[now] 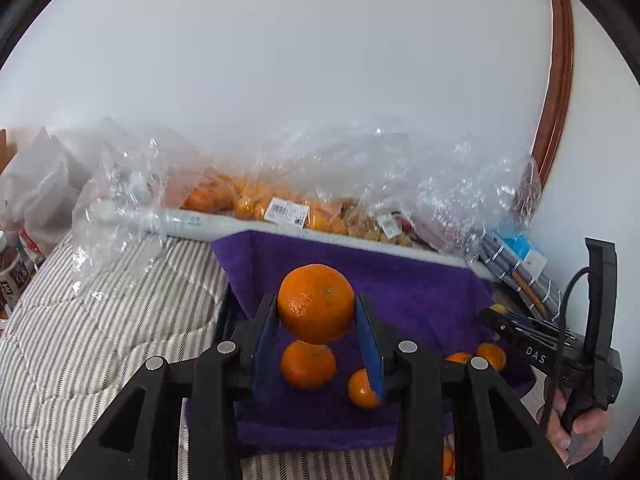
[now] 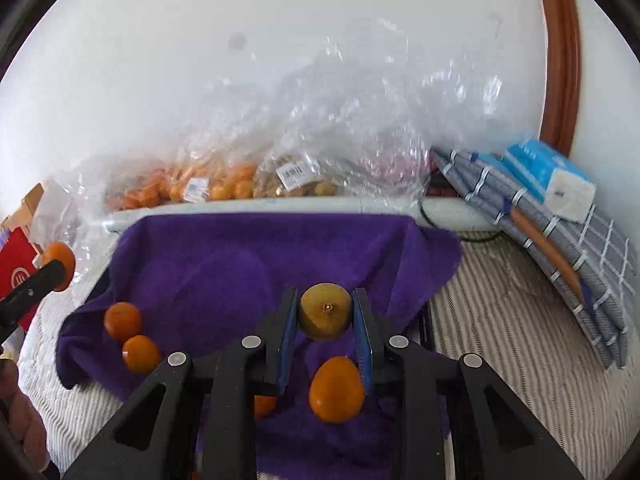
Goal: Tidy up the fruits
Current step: 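Carry both held fruits over the purple towel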
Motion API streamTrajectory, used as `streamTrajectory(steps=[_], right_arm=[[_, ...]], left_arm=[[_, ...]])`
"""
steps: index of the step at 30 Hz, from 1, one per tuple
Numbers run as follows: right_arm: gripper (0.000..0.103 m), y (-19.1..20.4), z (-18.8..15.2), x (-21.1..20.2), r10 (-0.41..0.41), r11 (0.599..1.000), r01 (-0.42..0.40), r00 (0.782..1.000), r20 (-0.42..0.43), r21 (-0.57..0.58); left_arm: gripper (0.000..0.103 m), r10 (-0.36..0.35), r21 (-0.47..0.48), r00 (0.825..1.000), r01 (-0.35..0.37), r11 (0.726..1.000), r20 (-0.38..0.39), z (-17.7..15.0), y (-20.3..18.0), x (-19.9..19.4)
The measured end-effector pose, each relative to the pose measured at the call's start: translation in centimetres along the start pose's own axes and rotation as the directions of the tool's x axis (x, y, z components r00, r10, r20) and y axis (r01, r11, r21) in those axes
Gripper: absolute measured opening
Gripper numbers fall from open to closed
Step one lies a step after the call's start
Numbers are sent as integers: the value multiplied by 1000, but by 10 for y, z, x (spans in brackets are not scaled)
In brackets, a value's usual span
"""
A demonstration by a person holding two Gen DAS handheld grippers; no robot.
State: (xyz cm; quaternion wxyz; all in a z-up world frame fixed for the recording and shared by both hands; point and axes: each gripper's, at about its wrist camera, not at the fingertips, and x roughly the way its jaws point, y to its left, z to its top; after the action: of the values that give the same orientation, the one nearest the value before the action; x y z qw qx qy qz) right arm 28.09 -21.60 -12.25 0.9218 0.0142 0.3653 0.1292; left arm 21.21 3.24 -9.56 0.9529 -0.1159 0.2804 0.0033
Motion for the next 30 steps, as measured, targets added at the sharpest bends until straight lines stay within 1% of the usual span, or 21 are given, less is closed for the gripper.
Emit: streamTrajectory(steps=[3, 4, 6, 8, 9, 10, 11, 13, 16, 20, 23, 25, 27, 30], right_arm=[[27, -7, -10, 17, -3, 1000, 4, 999, -40, 18], [27, -7, -11, 20, -24, 1000, 25, 998, -56, 14], [27, -5, -12, 23, -49, 999, 49, 997, -62, 0], [27, -4, -12, 24, -65, 998, 65, 996, -63, -9], [27, -5, -12, 23, -65, 998, 65, 996, -63, 0], [29, -7, -13, 22, -64, 998, 65, 996, -65, 15], [34, -8, -12, 22, -63, 998, 65, 996, -67, 25], [39, -11, -10, 17, -50, 997, 54, 997, -61, 55], [45, -12, -10, 9, -56, 997, 59, 998, -38, 55], [45, -10, -11, -3, -60, 998, 61, 998, -14, 33], [45, -11, -10, -12, -50, 998, 50, 999, 8, 27], [45, -13, -9, -16, -42, 998, 41, 999, 24, 37], [45, -16, -9, -18, -40, 998, 38, 999, 28, 46], [45, -20, -8, -18, -37, 997, 35, 999, 23, 69]], left_arm=[[37, 0, 2, 998, 0, 1000, -61, -10, 0, 11], [37, -22, -9, 997, 22, 1000, -75, -11, 1, 13], [37, -65, -46, 993, 61, 997, -98, -12, 2, 16], [37, -80, -61, 990, 73, 995, -116, -14, 2, 20], [37, -77, -58, 990, 71, 996, -120, -16, 0, 21], [37, -70, -53, 990, 64, 997, -123, -17, -1, 22], [37, -61, -43, 990, 56, 998, -126, -18, -3, 24], [37, -56, -21, 991, 53, 998, -124, -17, -8, 24], [37, -52, 0, 992, 52, 999, -116, -14, -19, 26], [37, -34, 29, 990, 39, 999, -139, -8, -32, 39], [37, -41, 11, 983, 44, 999, -180, -3, -36, 57], [37, -34, 8, 978, 36, 999, -206, -6, -35, 68], [37, -20, 24, 981, 25, 999, -191, -11, -36, 70], [37, -4, 86, 983, 20, 996, -185, -15, -43, 70]])
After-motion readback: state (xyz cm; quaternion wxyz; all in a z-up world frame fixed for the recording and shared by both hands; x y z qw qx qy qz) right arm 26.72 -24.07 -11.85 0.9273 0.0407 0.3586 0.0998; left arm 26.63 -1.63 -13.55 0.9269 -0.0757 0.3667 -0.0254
